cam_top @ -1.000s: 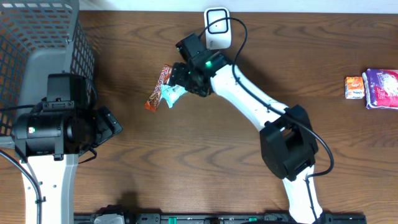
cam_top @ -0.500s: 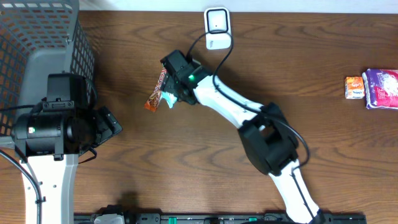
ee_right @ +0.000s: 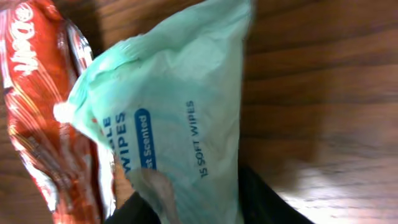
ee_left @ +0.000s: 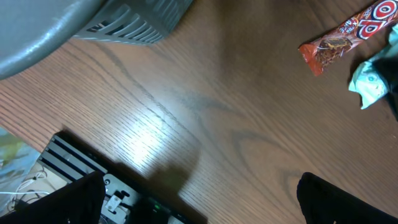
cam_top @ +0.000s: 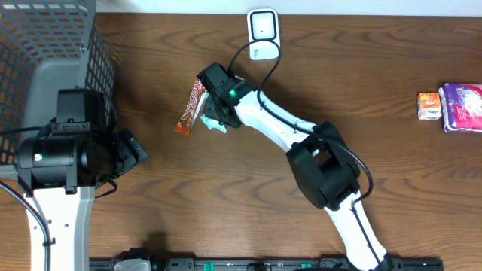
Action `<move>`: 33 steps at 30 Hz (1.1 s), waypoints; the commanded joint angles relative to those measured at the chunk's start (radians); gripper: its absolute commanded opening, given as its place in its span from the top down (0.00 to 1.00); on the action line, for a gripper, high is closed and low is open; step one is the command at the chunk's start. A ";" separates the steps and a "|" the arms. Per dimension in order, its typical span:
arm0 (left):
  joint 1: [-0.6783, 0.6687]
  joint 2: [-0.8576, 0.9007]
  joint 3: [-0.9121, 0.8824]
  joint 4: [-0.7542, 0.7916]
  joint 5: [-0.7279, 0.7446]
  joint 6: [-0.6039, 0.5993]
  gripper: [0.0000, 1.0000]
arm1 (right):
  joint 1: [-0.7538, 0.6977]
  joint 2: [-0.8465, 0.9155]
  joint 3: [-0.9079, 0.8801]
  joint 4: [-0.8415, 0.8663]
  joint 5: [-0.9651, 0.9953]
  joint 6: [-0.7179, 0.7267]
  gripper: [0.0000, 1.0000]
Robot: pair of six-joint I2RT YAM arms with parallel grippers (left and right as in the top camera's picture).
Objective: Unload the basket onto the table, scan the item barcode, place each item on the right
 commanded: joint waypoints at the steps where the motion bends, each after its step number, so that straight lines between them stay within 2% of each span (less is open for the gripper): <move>1: 0.005 -0.001 0.000 -0.003 -0.016 -0.009 0.02 | -0.021 -0.051 -0.017 -0.028 0.016 -0.098 0.69; 7: 0.005 -0.001 0.000 -0.003 -0.015 -0.010 0.02 | -0.042 -0.121 -0.017 -0.080 0.013 -0.201 0.68; 13: 0.005 -0.001 0.000 -0.003 -0.015 -0.009 0.02 | -0.063 -0.151 -0.017 -0.138 0.012 -0.251 0.82; 17: 0.005 -0.001 0.000 -0.003 -0.015 -0.010 0.02 | -0.078 -0.151 -0.017 -0.203 0.013 -0.251 0.85; 23: 0.005 -0.001 0.000 -0.003 -0.015 -0.010 0.02 | -0.083 -0.150 -0.018 -0.317 0.051 -0.270 0.81; 26: 0.005 -0.001 0.000 -0.003 -0.015 -0.010 0.02 | -0.081 -0.150 -0.018 -0.329 0.125 -0.280 0.79; 30: 0.005 -0.001 0.000 -0.003 -0.016 -0.010 0.02 | -0.081 -0.150 -0.018 -0.320 0.112 -0.280 0.76; 33: 0.005 -0.001 0.000 -0.003 -0.015 -0.010 0.01 | -0.080 -0.150 -0.018 -0.286 0.091 -0.280 0.67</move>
